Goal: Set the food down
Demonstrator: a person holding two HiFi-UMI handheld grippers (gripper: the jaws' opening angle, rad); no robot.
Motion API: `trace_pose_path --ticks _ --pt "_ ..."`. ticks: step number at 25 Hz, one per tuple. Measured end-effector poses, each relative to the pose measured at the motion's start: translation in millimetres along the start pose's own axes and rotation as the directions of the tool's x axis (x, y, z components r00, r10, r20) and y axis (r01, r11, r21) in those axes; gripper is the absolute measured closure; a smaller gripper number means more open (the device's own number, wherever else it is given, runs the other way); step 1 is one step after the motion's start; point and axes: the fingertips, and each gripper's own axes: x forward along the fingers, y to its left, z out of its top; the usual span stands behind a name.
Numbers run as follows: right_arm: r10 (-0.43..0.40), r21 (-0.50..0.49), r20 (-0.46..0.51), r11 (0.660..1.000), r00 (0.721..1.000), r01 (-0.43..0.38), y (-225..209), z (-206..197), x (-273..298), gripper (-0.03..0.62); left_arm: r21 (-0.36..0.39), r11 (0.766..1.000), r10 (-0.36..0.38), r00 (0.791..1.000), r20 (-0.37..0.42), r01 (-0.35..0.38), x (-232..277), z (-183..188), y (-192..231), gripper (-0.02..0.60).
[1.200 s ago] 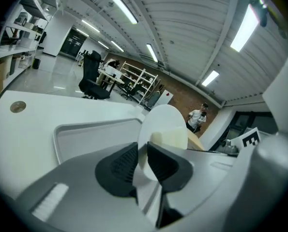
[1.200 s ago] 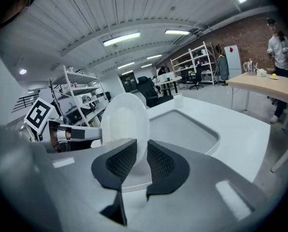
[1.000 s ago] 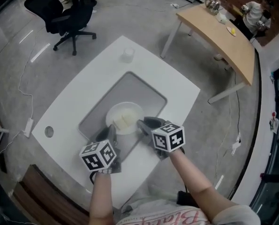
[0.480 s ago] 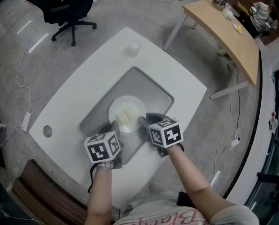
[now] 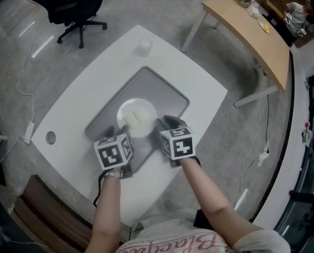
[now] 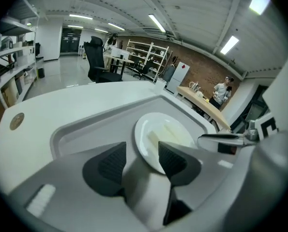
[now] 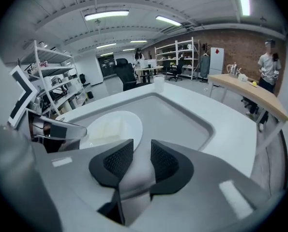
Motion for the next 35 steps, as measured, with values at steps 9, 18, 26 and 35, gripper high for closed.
trace_pose_path --ticks 9,18,26,35 --pt "0.085 -0.025 0.205 0.996 0.975 -0.081 19 19 -81 0.591 -0.057 0.998 0.015 0.964 0.264 0.000 -76 20 -5 0.583" --pt "0.301 -0.190 0.270 0.948 0.915 -0.255 91 10 -154 0.592 0.094 0.996 -0.028 0.914 0.404 -0.011 -166 12 -49 0.583" --pt "0.420 -0.306 0.353 0.896 0.836 -0.321 119 7 -229 0.592 0.185 0.983 -0.073 0.888 0.455 -0.014 -219 -10 -80 0.583" --pt "0.539 -0.332 0.362 0.837 0.761 -0.434 131 -23 -268 0.592 0.272 0.962 -0.123 0.871 0.475 -0.013 -258 -40 -114 0.583"
